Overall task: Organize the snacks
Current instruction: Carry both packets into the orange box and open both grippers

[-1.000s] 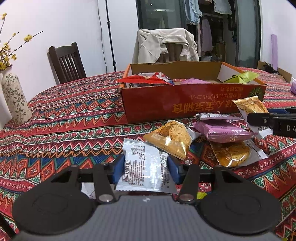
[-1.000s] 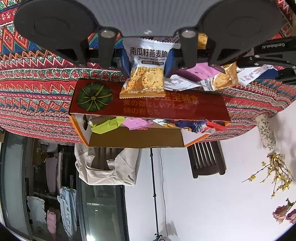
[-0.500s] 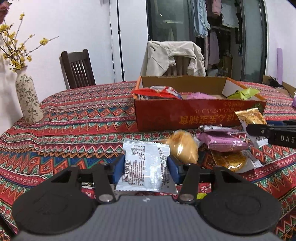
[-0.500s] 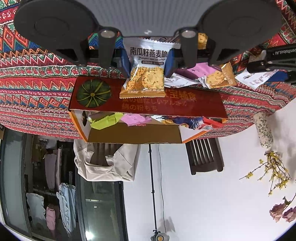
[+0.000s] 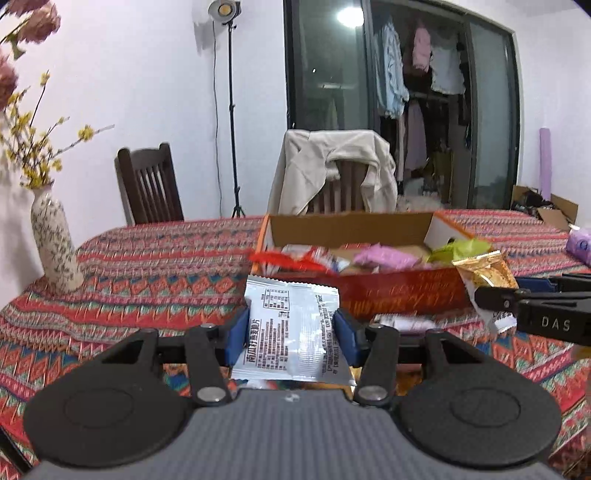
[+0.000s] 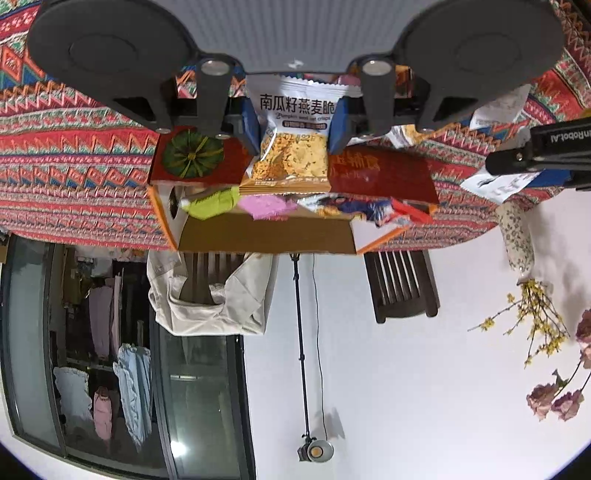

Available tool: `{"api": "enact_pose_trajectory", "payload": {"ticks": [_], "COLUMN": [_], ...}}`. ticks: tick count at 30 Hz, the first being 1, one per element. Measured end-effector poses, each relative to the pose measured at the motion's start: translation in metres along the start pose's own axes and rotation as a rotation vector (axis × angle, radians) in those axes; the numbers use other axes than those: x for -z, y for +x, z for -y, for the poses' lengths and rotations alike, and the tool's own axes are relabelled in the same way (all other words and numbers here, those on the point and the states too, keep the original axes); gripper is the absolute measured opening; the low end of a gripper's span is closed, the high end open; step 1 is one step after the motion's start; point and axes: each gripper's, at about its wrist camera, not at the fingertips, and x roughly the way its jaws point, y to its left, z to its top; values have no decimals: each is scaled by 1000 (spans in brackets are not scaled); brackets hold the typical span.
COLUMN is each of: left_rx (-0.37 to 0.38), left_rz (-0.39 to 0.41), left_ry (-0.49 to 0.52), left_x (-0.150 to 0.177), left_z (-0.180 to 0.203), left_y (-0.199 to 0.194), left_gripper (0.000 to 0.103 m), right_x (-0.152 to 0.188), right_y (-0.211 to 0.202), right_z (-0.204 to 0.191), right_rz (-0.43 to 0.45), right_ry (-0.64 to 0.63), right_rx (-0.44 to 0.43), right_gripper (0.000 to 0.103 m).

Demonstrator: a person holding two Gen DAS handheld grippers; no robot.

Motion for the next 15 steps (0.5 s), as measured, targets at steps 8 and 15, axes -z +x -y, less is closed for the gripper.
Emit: {"api": "enact_pose_trajectory", "payload": {"ticks": [8, 15], "left_rx": [37, 36], "left_rz": [39, 67], "left_ry": [-22, -35], "left_x": [-32, -70], "left_z": [14, 24], "left_y": [14, 36], "left_gripper": [52, 52], "right_x": [-38, -78], "right_y": [-9, 2], "right_z": [0, 8], "right_rz": [87, 140], "right_ry": [-31, -22], "right_rx": [28, 59], "right_gripper": [39, 39]}}
